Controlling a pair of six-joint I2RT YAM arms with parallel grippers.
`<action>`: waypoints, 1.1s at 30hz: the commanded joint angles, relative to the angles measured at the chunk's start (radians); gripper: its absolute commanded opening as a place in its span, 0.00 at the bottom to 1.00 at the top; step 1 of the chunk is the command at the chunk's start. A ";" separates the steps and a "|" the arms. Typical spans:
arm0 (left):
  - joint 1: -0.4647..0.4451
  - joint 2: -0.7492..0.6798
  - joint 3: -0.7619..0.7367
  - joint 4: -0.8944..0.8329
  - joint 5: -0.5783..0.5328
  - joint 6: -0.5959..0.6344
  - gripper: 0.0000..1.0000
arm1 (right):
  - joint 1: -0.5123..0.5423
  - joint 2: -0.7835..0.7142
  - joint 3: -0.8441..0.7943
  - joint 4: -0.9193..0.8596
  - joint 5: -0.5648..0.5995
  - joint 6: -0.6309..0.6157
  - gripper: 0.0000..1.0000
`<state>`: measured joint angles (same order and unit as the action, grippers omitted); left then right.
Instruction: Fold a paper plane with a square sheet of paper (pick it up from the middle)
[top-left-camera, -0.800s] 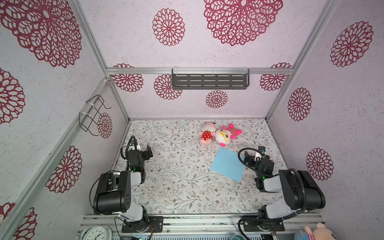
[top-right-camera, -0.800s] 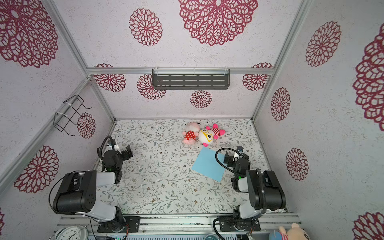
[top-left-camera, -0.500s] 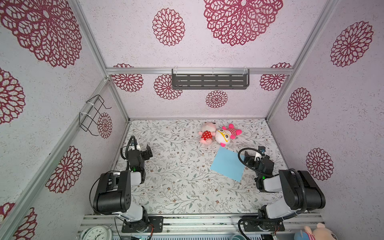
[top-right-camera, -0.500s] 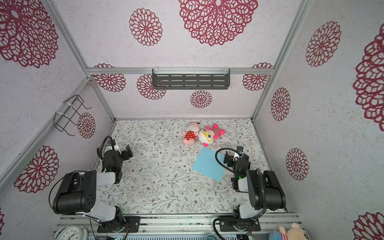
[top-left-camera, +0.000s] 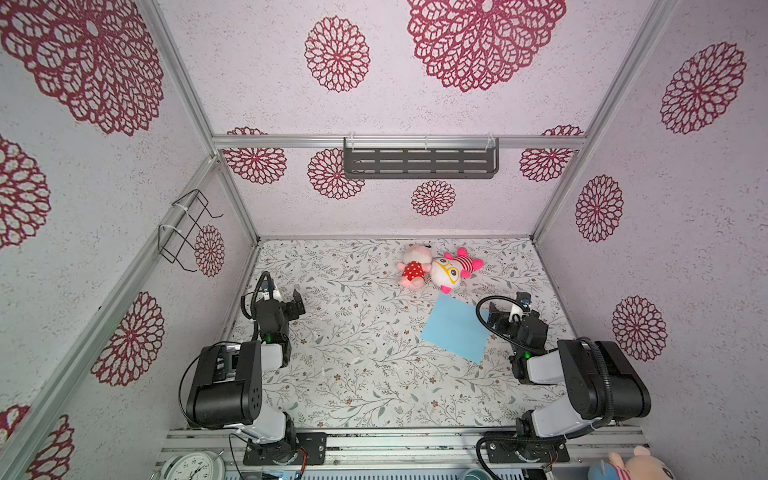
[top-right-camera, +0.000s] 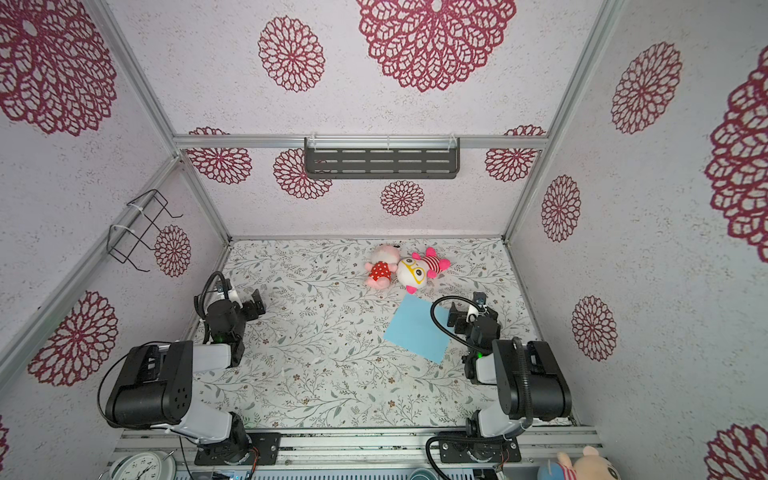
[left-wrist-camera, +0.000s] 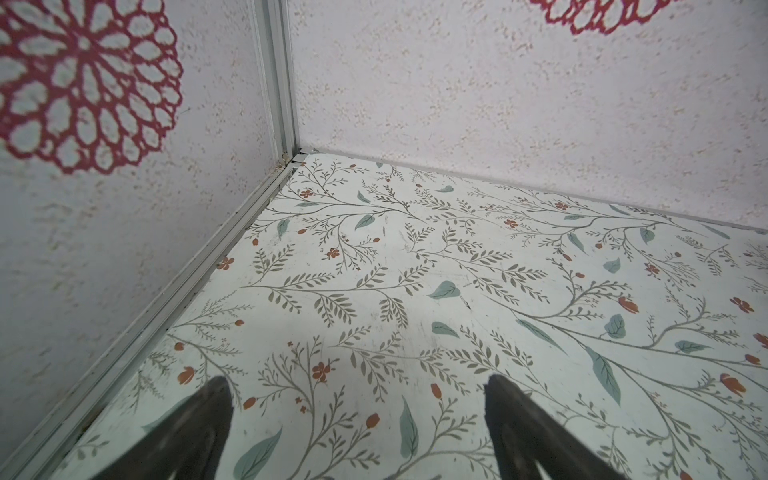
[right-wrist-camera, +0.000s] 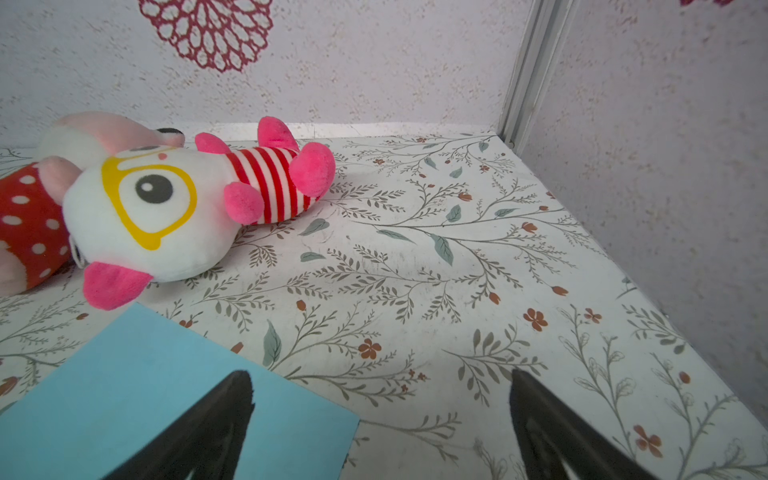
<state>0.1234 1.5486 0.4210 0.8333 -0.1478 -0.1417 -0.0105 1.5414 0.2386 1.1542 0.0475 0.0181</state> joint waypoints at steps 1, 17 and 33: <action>0.005 0.002 0.011 0.021 0.004 0.014 0.97 | -0.003 -0.007 0.022 0.031 -0.002 -0.001 0.99; -0.005 -0.498 0.188 -0.684 -0.085 -0.361 0.97 | 0.088 -0.415 0.371 -1.061 0.159 0.414 0.99; -0.004 -0.524 0.364 -0.989 0.234 -0.509 0.97 | 0.364 -0.218 0.419 -1.140 -0.073 0.640 0.87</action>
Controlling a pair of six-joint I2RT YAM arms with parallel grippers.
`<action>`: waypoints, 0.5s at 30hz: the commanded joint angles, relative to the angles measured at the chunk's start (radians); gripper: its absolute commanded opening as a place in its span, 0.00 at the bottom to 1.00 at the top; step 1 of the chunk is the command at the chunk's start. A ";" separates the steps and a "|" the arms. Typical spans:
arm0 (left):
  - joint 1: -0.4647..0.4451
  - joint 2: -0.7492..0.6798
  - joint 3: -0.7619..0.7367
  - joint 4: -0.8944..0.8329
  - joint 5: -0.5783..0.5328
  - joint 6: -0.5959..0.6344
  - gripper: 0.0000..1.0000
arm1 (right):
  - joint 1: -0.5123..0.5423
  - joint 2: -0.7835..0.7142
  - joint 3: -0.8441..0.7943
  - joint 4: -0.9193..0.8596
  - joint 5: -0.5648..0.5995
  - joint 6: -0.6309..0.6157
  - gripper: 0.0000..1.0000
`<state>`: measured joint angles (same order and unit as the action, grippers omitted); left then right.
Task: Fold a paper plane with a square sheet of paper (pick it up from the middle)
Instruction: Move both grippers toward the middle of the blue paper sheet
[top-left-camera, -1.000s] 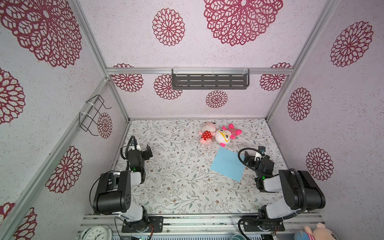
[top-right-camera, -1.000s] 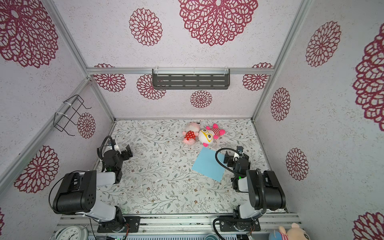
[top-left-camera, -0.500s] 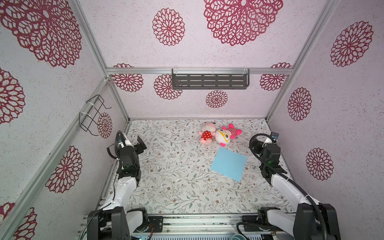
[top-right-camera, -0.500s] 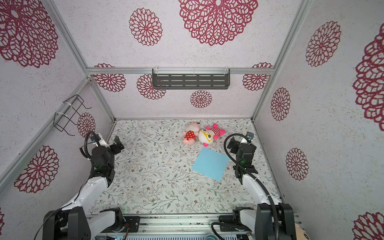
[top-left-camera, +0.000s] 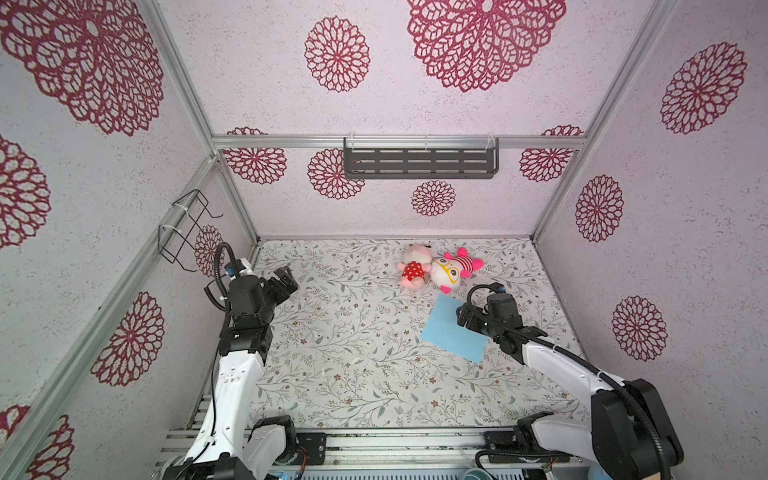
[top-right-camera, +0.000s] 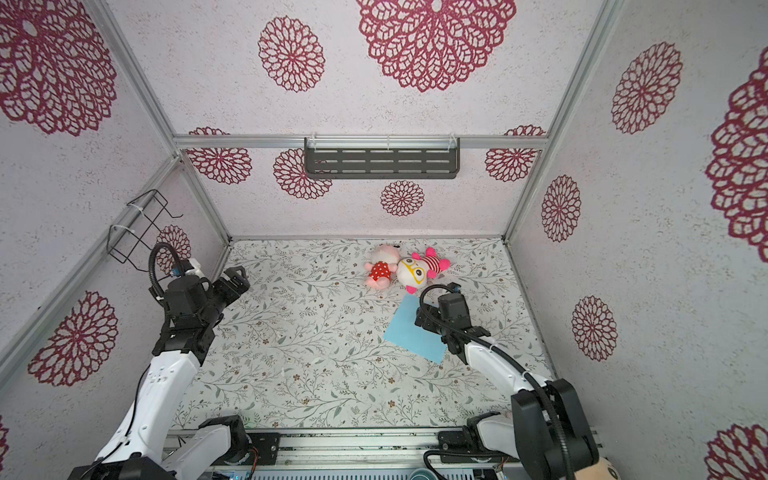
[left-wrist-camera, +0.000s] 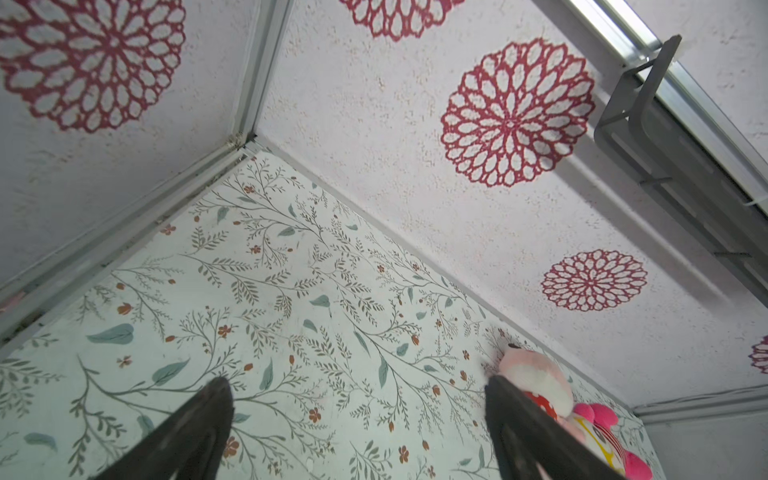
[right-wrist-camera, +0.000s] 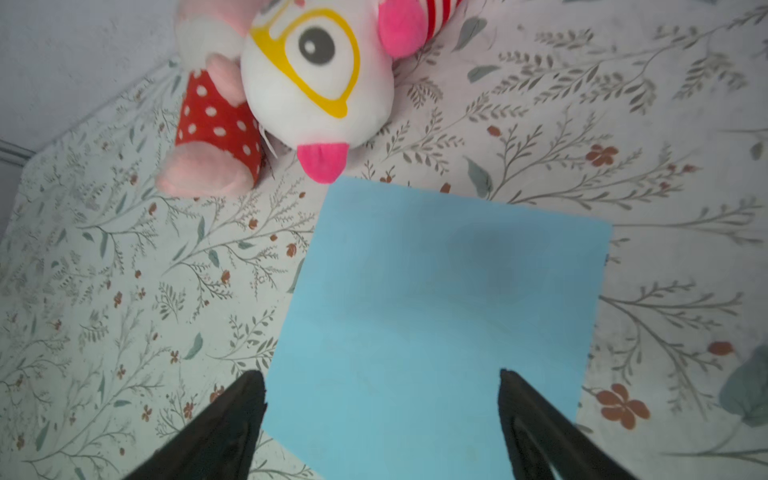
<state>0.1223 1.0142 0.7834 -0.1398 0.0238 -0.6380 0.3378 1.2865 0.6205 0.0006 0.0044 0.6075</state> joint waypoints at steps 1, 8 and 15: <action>-0.003 0.017 0.005 -0.018 0.069 -0.012 0.97 | 0.023 0.063 0.049 0.026 -0.035 0.054 0.86; -0.003 0.042 0.011 -0.014 0.105 -0.009 0.97 | 0.062 0.241 0.157 0.038 -0.053 0.041 0.78; -0.003 0.067 0.015 -0.014 0.132 -0.015 0.97 | 0.086 0.363 0.224 0.017 -0.048 0.020 0.76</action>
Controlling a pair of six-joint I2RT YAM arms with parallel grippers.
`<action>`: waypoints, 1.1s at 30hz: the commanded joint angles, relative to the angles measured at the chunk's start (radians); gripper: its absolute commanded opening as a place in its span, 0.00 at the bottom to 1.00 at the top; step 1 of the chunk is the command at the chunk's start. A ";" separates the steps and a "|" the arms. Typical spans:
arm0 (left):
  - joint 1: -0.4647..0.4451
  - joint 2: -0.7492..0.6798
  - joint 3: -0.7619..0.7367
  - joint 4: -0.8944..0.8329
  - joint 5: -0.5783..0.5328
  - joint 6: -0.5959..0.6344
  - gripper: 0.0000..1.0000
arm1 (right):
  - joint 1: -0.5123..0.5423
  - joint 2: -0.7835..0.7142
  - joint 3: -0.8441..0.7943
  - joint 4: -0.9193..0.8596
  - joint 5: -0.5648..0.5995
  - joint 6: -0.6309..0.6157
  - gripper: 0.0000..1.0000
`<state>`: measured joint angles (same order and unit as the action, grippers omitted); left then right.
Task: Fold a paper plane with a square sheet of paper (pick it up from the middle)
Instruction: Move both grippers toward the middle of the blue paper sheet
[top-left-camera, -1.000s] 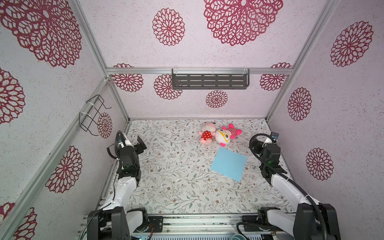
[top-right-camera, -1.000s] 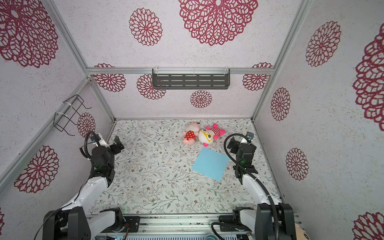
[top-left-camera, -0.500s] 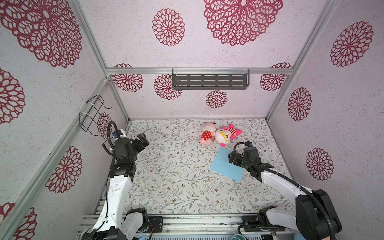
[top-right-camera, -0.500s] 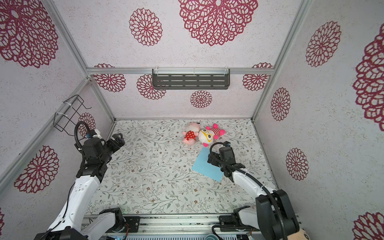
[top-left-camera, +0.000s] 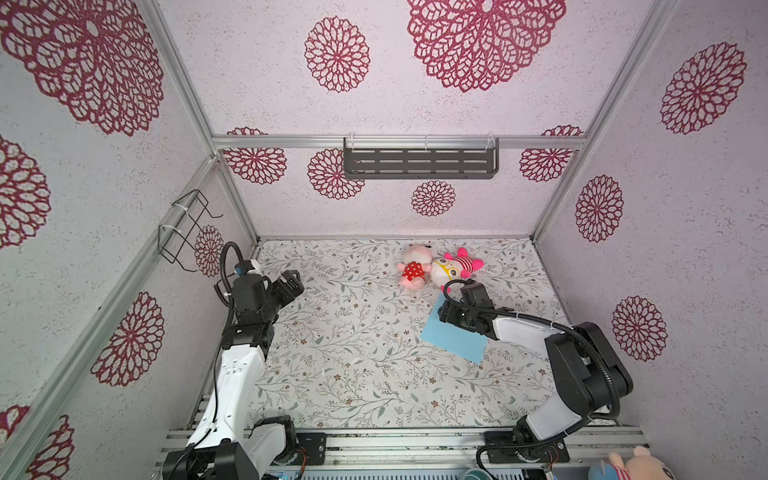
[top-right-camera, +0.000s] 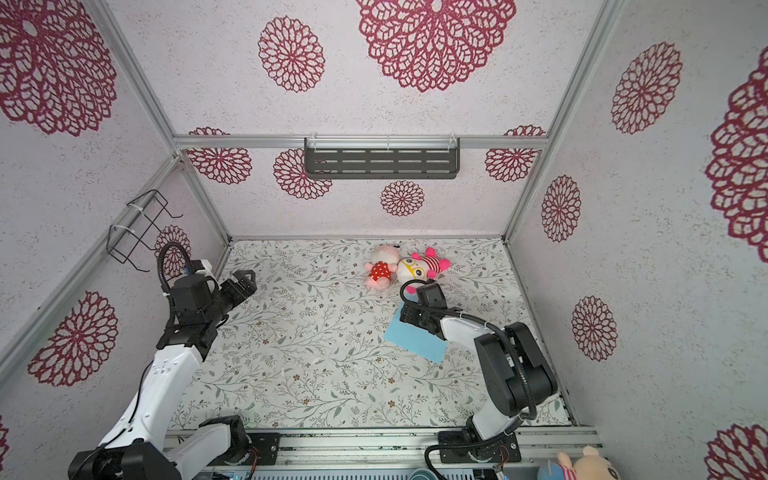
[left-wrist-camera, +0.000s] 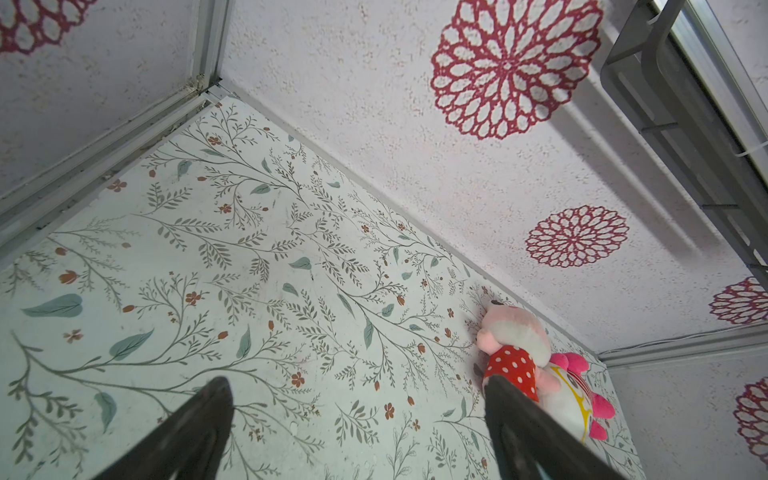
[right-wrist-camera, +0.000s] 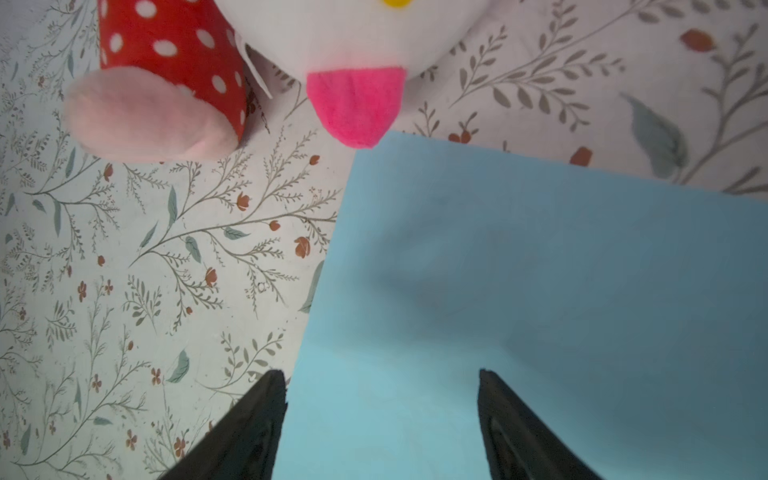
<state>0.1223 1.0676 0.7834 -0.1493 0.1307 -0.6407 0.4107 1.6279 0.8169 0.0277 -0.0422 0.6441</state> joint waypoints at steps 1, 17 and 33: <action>-0.003 0.017 0.017 -0.007 0.027 -0.012 0.97 | 0.019 0.033 0.030 -0.012 -0.007 -0.022 0.76; -0.010 0.097 0.044 -0.025 0.101 -0.073 0.97 | 0.382 0.120 0.055 0.033 -0.181 0.092 0.75; -0.420 0.300 0.039 -0.134 0.261 -0.259 0.97 | 0.226 -0.183 -0.078 -0.098 -0.114 0.131 0.71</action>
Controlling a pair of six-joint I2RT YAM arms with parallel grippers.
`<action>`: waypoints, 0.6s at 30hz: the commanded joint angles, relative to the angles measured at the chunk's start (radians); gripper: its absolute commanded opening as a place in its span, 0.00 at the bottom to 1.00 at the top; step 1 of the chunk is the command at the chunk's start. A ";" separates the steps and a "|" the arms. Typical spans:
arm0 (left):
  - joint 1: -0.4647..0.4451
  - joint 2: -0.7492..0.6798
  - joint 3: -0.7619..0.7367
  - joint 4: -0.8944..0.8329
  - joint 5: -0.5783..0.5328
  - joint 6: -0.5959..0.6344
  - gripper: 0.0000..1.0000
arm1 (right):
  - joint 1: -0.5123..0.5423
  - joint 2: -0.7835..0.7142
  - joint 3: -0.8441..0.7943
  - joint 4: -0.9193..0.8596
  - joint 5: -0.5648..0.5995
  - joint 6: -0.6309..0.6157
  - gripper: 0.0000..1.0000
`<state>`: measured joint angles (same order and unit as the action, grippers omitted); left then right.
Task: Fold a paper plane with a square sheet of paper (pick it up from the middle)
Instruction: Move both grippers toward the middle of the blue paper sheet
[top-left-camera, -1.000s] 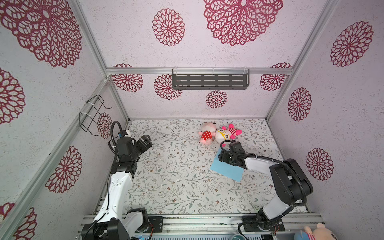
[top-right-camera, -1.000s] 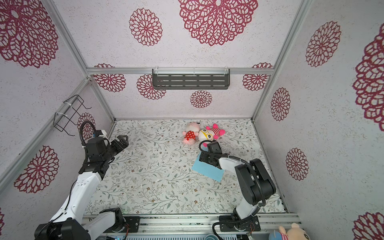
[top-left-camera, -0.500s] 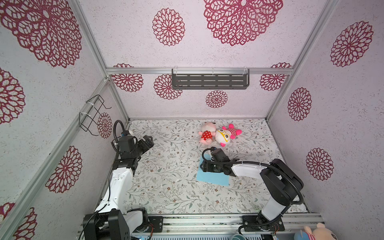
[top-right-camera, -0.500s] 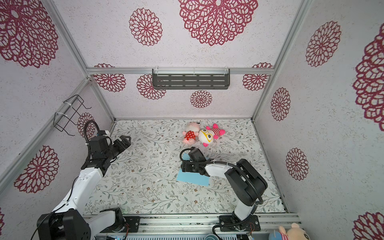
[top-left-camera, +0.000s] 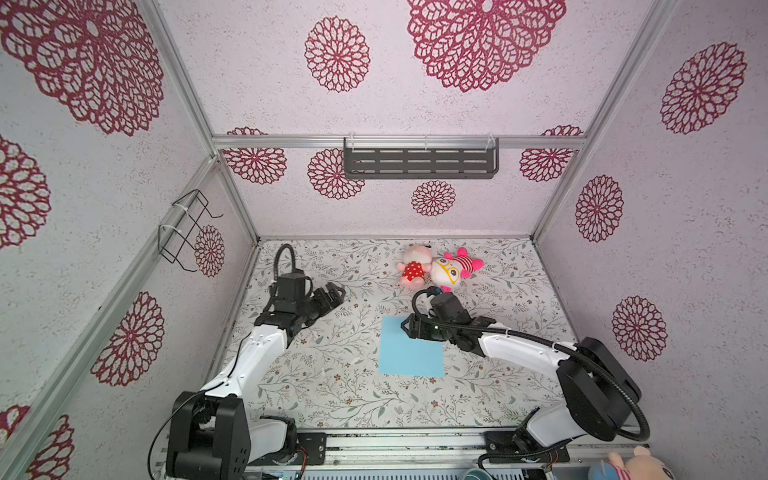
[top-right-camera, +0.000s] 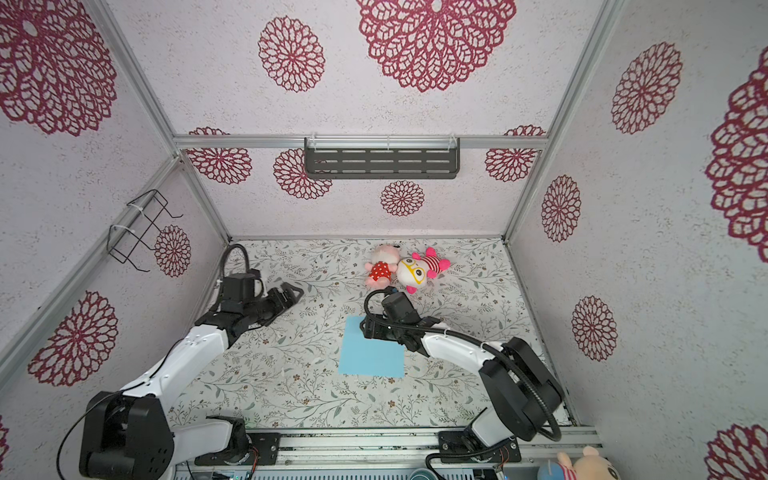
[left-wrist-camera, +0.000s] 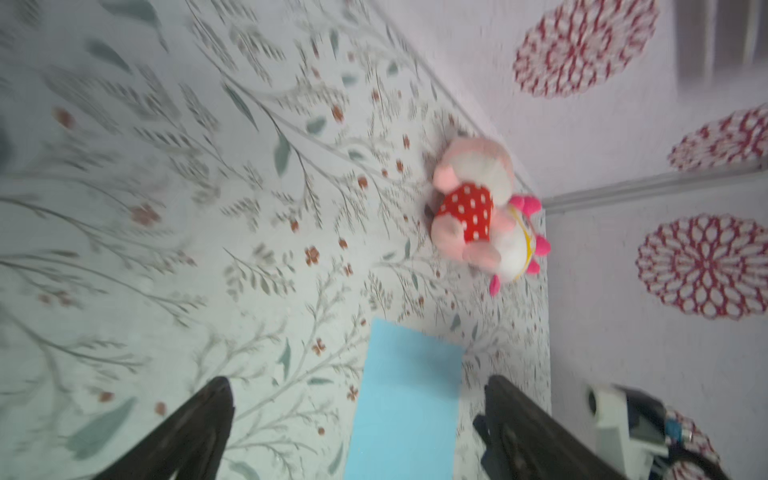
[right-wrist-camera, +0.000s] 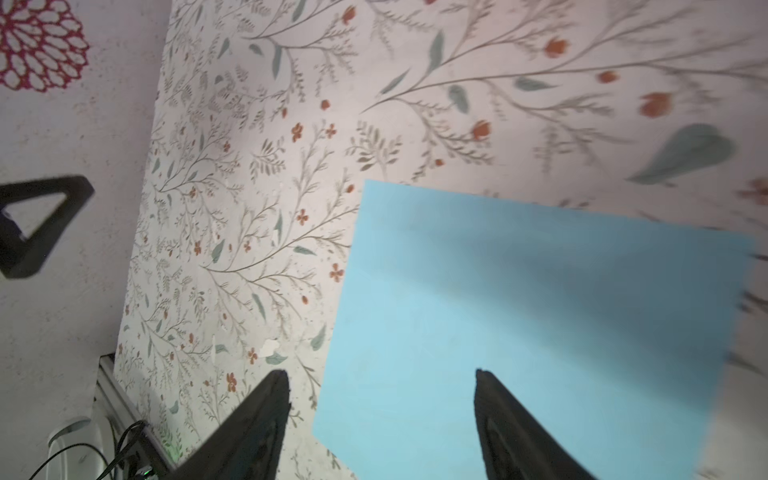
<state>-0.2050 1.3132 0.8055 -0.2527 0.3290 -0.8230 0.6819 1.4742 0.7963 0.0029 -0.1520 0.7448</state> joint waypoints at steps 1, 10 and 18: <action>-0.134 0.079 0.022 -0.024 0.068 -0.092 0.97 | -0.061 -0.038 -0.072 -0.072 -0.021 0.031 0.71; -0.360 0.330 0.128 0.079 0.136 -0.170 0.94 | -0.114 0.004 -0.087 -0.104 -0.103 -0.018 0.55; -0.410 0.461 0.206 0.072 0.139 -0.164 0.89 | -0.120 0.035 -0.097 -0.098 -0.100 -0.031 0.50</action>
<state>-0.6071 1.7504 0.9901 -0.1967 0.4629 -0.9737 0.5705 1.5066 0.6937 -0.0845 -0.2420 0.7330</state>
